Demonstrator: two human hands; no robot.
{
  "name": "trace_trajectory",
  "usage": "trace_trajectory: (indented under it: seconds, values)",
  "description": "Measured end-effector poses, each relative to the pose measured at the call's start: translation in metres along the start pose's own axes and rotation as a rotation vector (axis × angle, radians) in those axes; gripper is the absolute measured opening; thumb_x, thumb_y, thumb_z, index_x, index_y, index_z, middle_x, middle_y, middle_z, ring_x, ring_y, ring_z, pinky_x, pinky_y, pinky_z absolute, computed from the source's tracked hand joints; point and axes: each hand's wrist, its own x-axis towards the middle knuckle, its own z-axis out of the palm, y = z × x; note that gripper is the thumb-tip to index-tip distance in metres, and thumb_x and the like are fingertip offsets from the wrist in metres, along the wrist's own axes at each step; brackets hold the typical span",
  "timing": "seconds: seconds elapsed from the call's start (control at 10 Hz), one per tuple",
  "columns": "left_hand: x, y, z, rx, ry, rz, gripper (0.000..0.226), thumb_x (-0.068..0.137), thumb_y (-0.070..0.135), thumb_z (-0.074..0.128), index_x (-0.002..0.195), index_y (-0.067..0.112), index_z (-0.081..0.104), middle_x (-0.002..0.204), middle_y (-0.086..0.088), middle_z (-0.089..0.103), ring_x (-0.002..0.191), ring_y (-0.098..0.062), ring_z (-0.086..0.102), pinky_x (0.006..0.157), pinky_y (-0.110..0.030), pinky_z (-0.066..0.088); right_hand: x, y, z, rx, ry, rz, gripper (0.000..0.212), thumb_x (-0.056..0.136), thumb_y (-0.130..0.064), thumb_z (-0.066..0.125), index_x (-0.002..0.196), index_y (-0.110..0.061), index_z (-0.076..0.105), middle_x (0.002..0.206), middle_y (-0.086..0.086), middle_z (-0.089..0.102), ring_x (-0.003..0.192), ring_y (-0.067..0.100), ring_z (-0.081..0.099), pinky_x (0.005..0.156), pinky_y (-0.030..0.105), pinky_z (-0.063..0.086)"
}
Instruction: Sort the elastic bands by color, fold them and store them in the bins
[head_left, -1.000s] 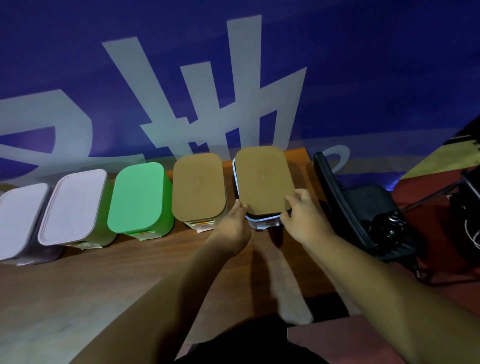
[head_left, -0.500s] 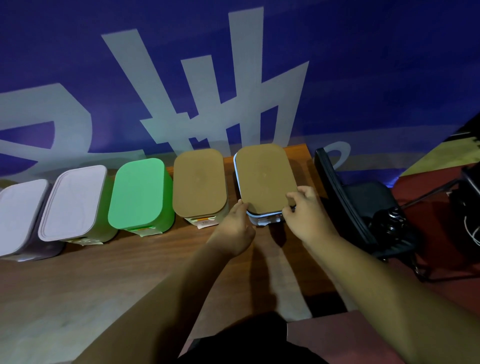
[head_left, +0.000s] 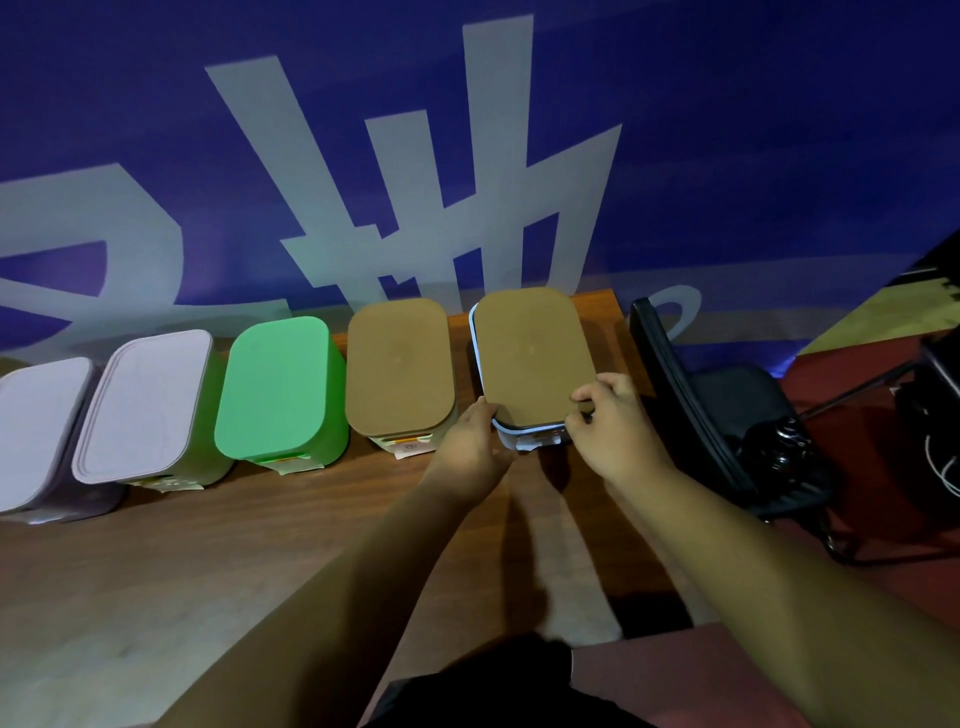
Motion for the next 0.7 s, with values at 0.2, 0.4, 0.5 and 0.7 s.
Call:
trace_trajectory:
  seconds: [0.2, 0.4, 0.5, 0.7]
  values:
    - [0.012, -0.004, -0.001, -0.002, 0.032, -0.020, 0.044, 0.082, 0.026, 0.073, 0.125, 0.028, 0.062, 0.122, 0.010, 0.063, 0.113, -0.010, 0.064, 0.099, -0.036, 0.054, 0.014, 0.003, 0.005, 0.002, 0.000, -0.048, 0.026, 0.097, -0.019, 0.070, 0.121, -0.009, 0.067, 0.145, 0.006, 0.041, 0.119, 0.025, 0.059, 0.098, 0.025, 0.044]
    - [0.016, -0.007, -0.001, -0.022, 0.043, -0.090, 0.048, 0.083, 0.022, 0.069, 0.129, 0.026, 0.061, 0.129, 0.004, 0.062, 0.117, -0.015, 0.063, 0.103, -0.039, 0.054, 0.023, 0.007, 0.005, 0.006, 0.016, -0.044, 0.024, 0.095, -0.020, 0.069, 0.118, -0.014, 0.066, 0.137, 0.001, 0.042, 0.106, 0.021, 0.062, 0.097, 0.032, 0.052]
    - [0.015, -0.004, -0.004, -0.035, 0.046, -0.116, 0.045, 0.088, 0.019, 0.066, 0.132, 0.020, 0.057, 0.130, -0.002, 0.065, 0.119, -0.020, 0.063, 0.100, -0.034, 0.052, 0.025, 0.005, 0.001, 0.001, 0.013, -0.030, 0.021, 0.096, -0.021, 0.068, 0.116, -0.015, 0.066, 0.134, -0.001, 0.042, 0.102, 0.020, 0.061, 0.095, 0.035, 0.055]
    - [0.018, 0.004, -0.018, -0.021, 0.087, -0.082, 0.037, 0.096, 0.018, 0.066, 0.131, 0.015, 0.053, 0.124, -0.006, 0.062, 0.110, -0.023, 0.065, 0.080, -0.019, 0.038, 0.033, -0.003, -0.013, -0.035, 0.021, 0.021, 0.029, 0.098, -0.028, 0.065, 0.124, -0.014, 0.063, 0.133, 0.001, 0.042, 0.106, 0.024, 0.059, 0.095, 0.039, 0.056]
